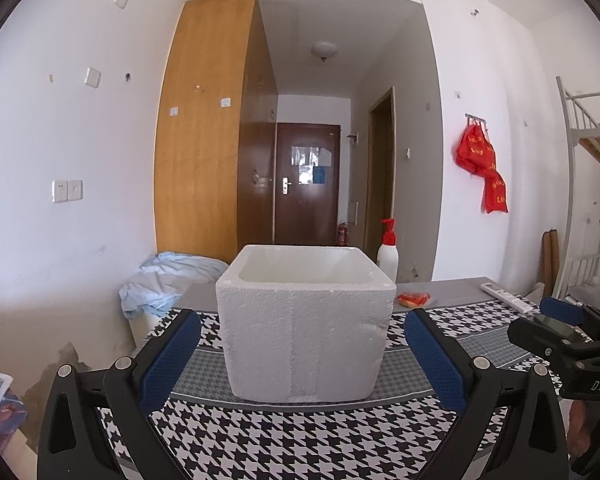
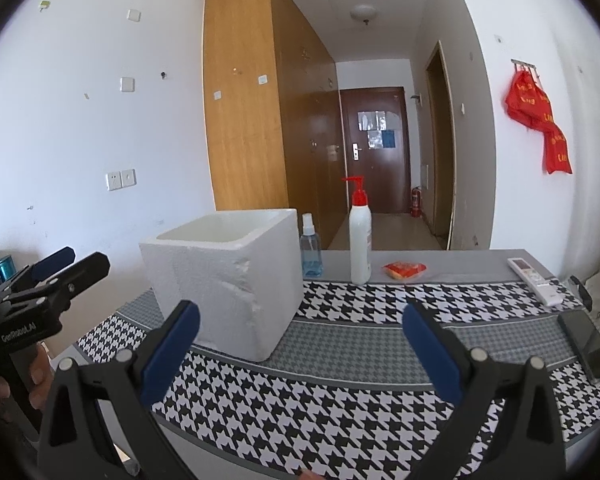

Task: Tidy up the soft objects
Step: 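Move both grippers away from the foam box back over the table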

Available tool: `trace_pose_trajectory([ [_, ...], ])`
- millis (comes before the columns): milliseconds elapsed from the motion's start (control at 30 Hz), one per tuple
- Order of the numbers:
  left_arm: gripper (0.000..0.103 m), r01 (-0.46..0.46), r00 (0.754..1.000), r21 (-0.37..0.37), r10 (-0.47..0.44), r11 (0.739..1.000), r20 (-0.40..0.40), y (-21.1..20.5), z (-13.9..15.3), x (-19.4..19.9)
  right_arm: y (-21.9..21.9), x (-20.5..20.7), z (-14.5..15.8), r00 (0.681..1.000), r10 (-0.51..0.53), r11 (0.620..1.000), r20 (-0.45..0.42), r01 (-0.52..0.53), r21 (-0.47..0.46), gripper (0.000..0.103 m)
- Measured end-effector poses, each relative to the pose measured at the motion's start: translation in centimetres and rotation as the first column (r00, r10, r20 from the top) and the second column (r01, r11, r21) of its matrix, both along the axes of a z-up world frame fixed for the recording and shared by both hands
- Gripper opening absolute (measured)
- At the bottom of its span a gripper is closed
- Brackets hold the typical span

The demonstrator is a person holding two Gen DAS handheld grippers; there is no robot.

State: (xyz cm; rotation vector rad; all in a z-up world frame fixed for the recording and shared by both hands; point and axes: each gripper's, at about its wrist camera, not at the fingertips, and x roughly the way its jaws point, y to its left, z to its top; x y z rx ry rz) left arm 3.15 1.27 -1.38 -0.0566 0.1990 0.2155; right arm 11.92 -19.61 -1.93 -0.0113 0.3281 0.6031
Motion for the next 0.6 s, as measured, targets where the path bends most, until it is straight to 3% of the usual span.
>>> trace_pose_trajectory([
  [600,0.102,0.019,1.0,-0.002,-0.019,1.0,-0.014,-0.08,-0.08,-0.26,0.32,-0.33,-0.03,1.0,0.009,1.0,0.008,-0.009,-0.018,0.102],
])
